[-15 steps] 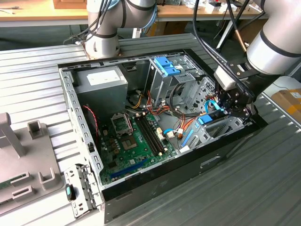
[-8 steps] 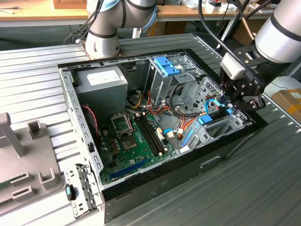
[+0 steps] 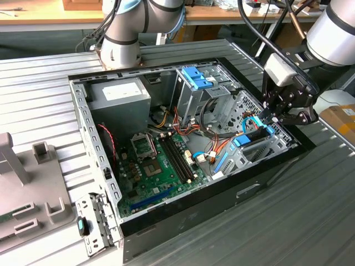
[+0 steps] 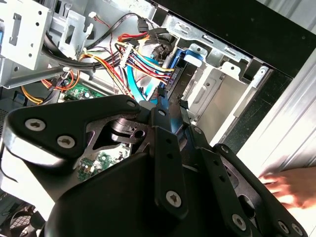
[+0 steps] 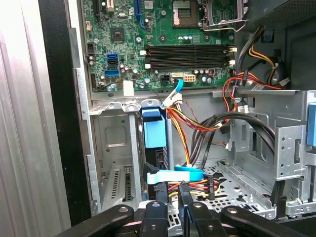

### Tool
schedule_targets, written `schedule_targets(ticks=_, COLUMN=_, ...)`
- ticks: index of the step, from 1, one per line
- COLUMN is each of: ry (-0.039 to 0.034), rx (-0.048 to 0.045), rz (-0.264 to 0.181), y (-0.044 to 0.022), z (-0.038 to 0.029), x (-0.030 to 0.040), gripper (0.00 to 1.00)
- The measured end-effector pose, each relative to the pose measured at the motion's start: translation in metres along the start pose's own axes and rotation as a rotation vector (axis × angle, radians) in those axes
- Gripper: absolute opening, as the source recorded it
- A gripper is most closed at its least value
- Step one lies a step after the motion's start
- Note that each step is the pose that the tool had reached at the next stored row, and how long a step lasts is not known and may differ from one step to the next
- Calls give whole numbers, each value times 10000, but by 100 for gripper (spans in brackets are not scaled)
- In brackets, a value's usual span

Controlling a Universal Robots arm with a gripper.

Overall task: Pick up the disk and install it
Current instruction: 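Insert the first disk wire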

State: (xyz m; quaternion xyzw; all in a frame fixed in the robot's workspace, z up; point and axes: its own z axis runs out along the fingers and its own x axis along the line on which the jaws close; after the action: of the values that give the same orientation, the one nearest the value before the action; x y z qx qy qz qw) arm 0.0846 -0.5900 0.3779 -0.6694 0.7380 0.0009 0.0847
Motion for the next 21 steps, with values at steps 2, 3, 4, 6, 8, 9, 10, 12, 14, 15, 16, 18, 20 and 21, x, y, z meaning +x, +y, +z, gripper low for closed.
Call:
schedule_targets(ticks=2, ry=0, rx=0, rz=0, y=0, z=0, x=0, gripper=24)
schedule_targets(ticks=3, ry=0, rx=0, rz=0, y=0, z=-1, x=0, gripper=24)
schedule_targets(ticks=4, ry=0, rx=0, rz=0, y=0, z=-1, x=0, gripper=24)
schedule_targets(ticks=6, ry=0, rx=0, rz=0, y=0, z=-1, x=0, gripper=24)
schedule_targets(ticks=8, ry=0, rx=0, rz=0, y=0, z=-2, x=0, gripper=24)
schedule_targets(ticks=9, ry=1, rx=0, rz=-1, y=-3, z=-2, x=-1, gripper=24)
schedule_targets(ticks=10, ry=2, rx=0, rz=-1, y=-10, z=-2, x=-2, gripper=24)
schedule_targets(ticks=12, ry=1, rx=0, rz=0, y=-35, z=2, x=-4, gripper=24)
schedule_targets(ticks=14, ry=1, rx=0, rz=1, y=-41, z=3, x=-4, gripper=24)
schedule_targets(ticks=15, ry=1, rx=0, rz=0, y=-41, z=3, x=-4, gripper=24)
schedule_targets(ticks=16, ry=-20, rx=-2, rz=2, y=-42, z=1, x=-4, gripper=24)
schedule_targets(ticks=18, ry=-107, rx=-9, rz=13, y=-46, z=-38, x=-9, gripper=24)
schedule_targets(ticks=20, ry=-108, rx=-4, rz=11, y=-35, z=-39, x=-9, gripper=24)
schedule_targets(ticks=21, ry=-104, rx=11, rz=10, y=32, z=-45, x=-2, gripper=24)
